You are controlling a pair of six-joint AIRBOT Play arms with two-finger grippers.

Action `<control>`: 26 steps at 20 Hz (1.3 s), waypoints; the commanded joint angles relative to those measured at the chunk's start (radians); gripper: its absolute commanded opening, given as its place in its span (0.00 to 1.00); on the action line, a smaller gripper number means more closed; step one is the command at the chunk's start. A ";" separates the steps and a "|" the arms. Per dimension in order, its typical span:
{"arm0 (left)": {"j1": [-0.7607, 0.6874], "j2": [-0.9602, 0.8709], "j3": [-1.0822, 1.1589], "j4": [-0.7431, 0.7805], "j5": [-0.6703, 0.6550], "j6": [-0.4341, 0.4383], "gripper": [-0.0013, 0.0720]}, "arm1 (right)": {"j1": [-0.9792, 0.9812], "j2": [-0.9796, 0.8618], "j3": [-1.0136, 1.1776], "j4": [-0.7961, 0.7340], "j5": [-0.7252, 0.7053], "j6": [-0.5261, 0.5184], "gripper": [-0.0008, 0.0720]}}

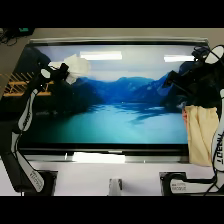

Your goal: Fold the shirts.

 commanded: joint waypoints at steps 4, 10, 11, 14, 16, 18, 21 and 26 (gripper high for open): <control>-0.075 0.279 0.002 -0.048 -0.051 0.483 0.06 | 0.001 0.026 0.002 0.022 -0.008 -0.053 0.66; -0.309 0.779 -0.003 0.032 -0.226 0.680 0.06 | 0.001 0.197 0.002 -0.029 -0.047 -0.129 0.67; -0.366 0.834 -0.012 0.066 -0.245 0.673 0.06 | 0.001 0.246 0.002 -0.053 -0.056 -0.133 0.67; -0.538 0.914 -0.074 0.204 -0.312 0.498 0.06 | 0.001 0.394 0.002 -0.180 -0.069 -0.145 0.68; -0.646 0.911 -0.158 0.330 -0.376 0.315 0.06 | 0.001 0.497 0.002 -0.259 -0.058 -0.144 0.70; -0.730 0.898 -0.299 0.455 -0.382 0.175 0.06 | 0.001 0.571 0.002 -0.272 -0.058 -0.147 0.70; -0.789 0.844 -0.552 0.497 -0.366 -0.040 0.06 | 0.001 0.608 0.001 -0.230 0.000 -0.147 0.68; -0.797 0.741 -0.767 0.305 -0.362 -0.159 0.65 | 0.001 0.535 -0.058 -0.138 0.109 -0.158 0.75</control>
